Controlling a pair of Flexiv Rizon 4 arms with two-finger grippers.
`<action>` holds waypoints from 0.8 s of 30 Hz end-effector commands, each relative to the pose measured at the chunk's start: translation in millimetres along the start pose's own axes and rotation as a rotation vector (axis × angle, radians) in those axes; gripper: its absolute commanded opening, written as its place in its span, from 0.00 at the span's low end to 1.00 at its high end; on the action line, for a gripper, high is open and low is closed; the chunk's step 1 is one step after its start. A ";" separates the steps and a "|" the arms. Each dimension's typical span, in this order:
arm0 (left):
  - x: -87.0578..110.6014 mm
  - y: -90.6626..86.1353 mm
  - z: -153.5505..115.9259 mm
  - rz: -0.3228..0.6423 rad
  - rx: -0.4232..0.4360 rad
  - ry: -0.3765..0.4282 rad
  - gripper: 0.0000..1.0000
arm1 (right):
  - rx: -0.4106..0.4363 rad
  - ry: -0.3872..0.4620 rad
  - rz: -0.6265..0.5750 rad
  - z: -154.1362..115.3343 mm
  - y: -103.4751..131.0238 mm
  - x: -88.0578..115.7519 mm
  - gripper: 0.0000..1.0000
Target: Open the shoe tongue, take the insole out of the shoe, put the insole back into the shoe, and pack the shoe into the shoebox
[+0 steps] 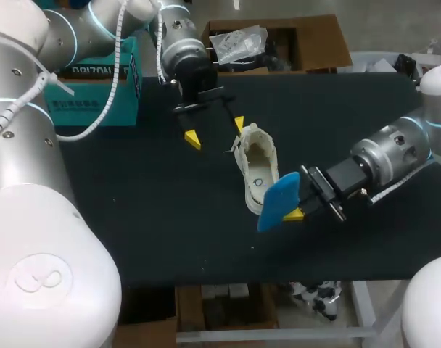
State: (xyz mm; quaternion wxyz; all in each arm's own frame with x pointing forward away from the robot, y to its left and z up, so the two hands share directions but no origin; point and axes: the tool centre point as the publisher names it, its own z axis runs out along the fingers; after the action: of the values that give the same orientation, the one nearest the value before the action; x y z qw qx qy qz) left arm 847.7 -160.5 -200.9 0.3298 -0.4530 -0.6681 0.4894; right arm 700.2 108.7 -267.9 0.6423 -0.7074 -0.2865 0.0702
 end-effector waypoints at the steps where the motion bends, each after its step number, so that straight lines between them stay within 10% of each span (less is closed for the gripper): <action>1: -0.6 0.6 0.0 0.000 0.002 0.000 1.00 | 0.004 0.000 -0.001 -1.4 0.5 -0.6 0.00; 13: -0.6 0.6 0.0 0.000 0.002 0.000 1.00 | 0.004 0.000 -0.001 -1.4 0.5 -0.6 0.00; 24: 17.3 -13.8 38.5 -0.023 -0.117 -0.391 1.00 | -0.018 0.139 0.037 -10.6 5.6 8.3 0.00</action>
State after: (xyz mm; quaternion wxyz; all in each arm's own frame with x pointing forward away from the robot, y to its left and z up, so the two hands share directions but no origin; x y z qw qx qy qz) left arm 847.7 -162.9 -201.4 0.2962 -0.4246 -0.6851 0.5124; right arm 720.4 110.9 -270.8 0.6500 -0.7192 -0.2414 0.0445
